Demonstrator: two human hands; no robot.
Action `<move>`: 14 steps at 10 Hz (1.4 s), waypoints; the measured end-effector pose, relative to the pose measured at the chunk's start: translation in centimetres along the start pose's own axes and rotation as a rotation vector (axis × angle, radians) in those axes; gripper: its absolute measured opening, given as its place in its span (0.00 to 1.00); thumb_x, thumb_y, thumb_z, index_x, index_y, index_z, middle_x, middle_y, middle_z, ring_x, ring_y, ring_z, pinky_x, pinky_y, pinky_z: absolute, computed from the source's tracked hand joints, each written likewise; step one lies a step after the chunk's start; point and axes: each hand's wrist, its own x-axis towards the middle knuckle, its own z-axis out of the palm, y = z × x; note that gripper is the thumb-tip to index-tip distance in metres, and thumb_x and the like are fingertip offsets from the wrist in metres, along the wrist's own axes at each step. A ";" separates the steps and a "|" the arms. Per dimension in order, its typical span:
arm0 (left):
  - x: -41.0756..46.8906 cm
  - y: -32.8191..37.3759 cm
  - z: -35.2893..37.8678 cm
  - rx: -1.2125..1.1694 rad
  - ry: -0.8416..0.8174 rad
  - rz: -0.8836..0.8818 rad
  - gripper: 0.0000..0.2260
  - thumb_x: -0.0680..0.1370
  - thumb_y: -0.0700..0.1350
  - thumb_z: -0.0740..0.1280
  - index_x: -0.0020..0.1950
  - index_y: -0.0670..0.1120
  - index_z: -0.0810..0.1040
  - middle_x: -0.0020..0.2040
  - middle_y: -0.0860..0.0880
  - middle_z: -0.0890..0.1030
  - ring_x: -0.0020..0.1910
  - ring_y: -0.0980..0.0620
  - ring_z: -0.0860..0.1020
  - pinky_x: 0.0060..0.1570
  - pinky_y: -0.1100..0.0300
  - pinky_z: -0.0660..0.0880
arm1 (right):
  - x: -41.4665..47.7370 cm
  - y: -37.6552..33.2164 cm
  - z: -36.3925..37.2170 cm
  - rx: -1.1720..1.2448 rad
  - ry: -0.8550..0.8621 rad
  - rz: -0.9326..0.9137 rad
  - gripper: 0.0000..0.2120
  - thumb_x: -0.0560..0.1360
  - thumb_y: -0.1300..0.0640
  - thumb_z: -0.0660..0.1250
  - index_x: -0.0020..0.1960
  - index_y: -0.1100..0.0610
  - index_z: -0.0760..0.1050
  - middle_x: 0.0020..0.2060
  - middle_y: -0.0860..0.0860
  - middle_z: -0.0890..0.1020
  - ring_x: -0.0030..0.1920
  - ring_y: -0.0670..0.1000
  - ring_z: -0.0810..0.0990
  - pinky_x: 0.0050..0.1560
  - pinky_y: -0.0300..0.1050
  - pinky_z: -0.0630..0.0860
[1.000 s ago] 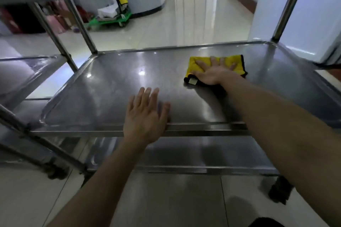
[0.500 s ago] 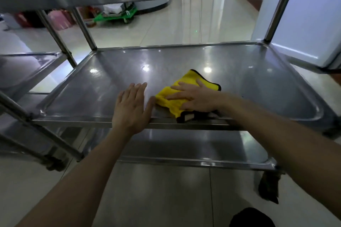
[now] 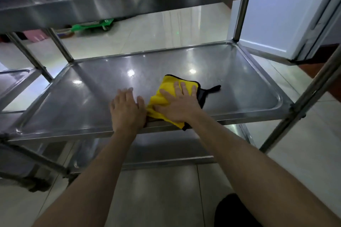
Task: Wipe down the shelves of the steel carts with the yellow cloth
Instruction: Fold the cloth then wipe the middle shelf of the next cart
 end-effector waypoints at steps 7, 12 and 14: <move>0.8 0.8 1.3 0.165 -0.074 0.162 0.33 0.85 0.60 0.44 0.84 0.43 0.64 0.83 0.41 0.66 0.84 0.40 0.62 0.81 0.43 0.60 | 13.3 2.4 -3.8 -0.019 -0.037 -0.033 0.47 0.72 0.15 0.44 0.86 0.35 0.49 0.87 0.55 0.42 0.86 0.63 0.38 0.78 0.76 0.31; 1.6 1.6 1.5 0.083 -0.066 0.132 0.30 0.85 0.58 0.49 0.79 0.41 0.69 0.79 0.38 0.71 0.80 0.36 0.67 0.79 0.38 0.62 | 3.4 15.2 -4.7 -0.073 0.030 0.138 0.39 0.78 0.20 0.43 0.85 0.34 0.49 0.87 0.56 0.43 0.86 0.64 0.40 0.78 0.78 0.35; 1.6 0.5 1.2 0.146 -0.107 0.123 0.25 0.88 0.52 0.56 0.83 0.44 0.64 0.81 0.40 0.68 0.80 0.37 0.65 0.78 0.38 0.63 | 0.0 8.4 -2.7 -0.061 -0.041 -0.136 0.36 0.80 0.24 0.45 0.85 0.33 0.50 0.88 0.50 0.45 0.87 0.57 0.41 0.82 0.71 0.37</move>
